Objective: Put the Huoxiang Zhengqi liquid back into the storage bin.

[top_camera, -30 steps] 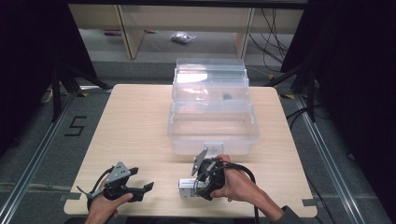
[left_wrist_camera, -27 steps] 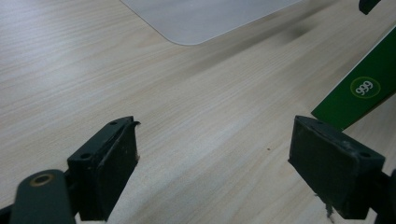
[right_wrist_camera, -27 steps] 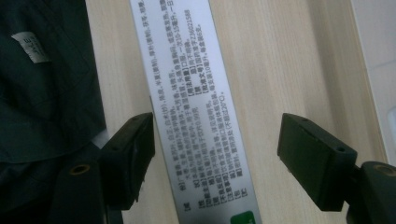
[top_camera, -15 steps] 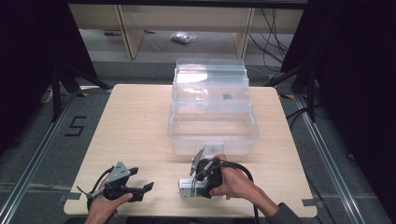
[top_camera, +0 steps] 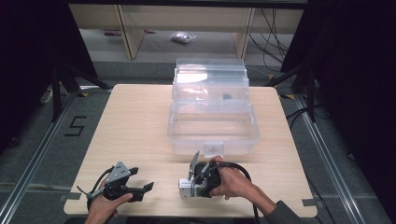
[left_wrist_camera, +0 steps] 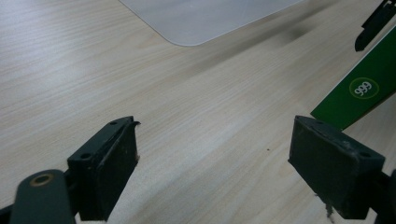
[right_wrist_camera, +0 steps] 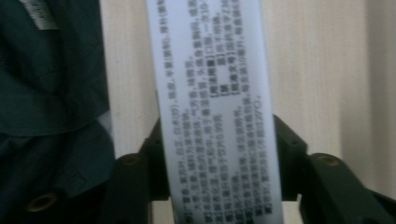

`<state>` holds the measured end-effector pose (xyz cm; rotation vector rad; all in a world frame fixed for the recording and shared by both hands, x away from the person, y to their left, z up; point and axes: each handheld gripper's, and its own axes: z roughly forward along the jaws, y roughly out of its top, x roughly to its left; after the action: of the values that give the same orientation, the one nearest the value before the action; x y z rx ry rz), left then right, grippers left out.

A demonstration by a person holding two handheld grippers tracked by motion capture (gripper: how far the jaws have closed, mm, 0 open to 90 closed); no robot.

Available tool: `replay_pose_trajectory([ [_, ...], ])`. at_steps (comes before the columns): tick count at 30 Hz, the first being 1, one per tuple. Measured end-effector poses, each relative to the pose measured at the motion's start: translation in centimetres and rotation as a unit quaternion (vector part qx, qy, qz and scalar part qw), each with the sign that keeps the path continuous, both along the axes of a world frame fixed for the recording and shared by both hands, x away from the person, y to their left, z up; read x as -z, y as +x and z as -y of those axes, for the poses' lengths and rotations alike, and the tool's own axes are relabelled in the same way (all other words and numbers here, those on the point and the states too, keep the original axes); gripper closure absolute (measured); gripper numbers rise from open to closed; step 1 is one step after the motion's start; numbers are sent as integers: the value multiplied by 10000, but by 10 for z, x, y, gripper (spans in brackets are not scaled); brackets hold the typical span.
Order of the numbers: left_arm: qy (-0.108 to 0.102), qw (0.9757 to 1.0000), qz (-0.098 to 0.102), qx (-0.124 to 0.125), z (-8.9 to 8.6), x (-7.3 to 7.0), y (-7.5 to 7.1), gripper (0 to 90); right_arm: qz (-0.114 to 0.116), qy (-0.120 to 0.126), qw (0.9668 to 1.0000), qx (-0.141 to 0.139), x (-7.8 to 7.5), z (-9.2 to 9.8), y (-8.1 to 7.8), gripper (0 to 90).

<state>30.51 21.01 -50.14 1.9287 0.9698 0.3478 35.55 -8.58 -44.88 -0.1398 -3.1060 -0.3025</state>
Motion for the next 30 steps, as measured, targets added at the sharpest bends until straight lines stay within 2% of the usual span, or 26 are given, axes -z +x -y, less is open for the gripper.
replay_pose_trajectory([
  [2,0,10000,22,5,0,0,0,148,61,-34,9999,-73,0,-1,-1,594],
  [3,-11,10000,20,3,0,0,0,148,124,-72,9996,-250,-1,-3,-1,618],
  [5,-1,10000,6,-21,0,0,0,148,182,-84,9992,-357,-1,-4,0,630],
  [6,25,10000,-12,-39,0,0,0,148,161,-172,9996,-185,-3,-4,-3,642],
  [7,-31,10000,-3,-36,1,0,0,148,185,-196,9992,-283,-3,-4,-2,646],
  [9,-15,10000,22,10,0,0,0,148,203,-310,9984,-438,-5,-5,-3,650],
  [11,-9,10000,5,-41,0,0,0,148,208,-388,9986,-290,-8,-3,-6,651],
  [13,-39,10000,-1,-45,1,0,0,148,240,-317,9984,-393,-10,0,-5,651],
  [14,-11,10000,6,1,0,0,0,148,228,-284,9989,-311,-12,2,-6,651],
  [17,-2,10000,3,-68,0,-1,0,148,287,-246,9989,-281,-22,11,-5,652],
  [18,21,10000,-5,-54,-1,0,0,148,328,-199,9980,-501,-23,12,-1,652],
  [19,7,10000,-11,-52,-1,0,0,148,263,-259,9991,-212,-27,15,-5,652],
  [20,3,10000,-10,-43,-1,0,1,148,332,-189,9985,-383,-29,19,-1,652],
  [21,0,10000,-5,-47,-1,0,1,148,308,-193,9992,-193,-33,22,-3,652],
  [22,4,10000,-5,-46,-1,0,1,148,321,-134,9988,-349,-37,24,0,652],
  [23,1,10000,-7,-42,0,0,1,148,323,-129,9993,-131,-43,28,-1,652],
  [26,-4,10000,-11,-41,-1,0,1,148,363,-73,9991,-191,-57,36,2,652],
  [27,-6,10000,-7,-45,-1,0,1,148,321,-104,9994,-26,-63,38,1,652],
  [30,2,10000,-7,-39,-1,0,1,148,441,-6,9990,-95,-78,44,6,652],
])
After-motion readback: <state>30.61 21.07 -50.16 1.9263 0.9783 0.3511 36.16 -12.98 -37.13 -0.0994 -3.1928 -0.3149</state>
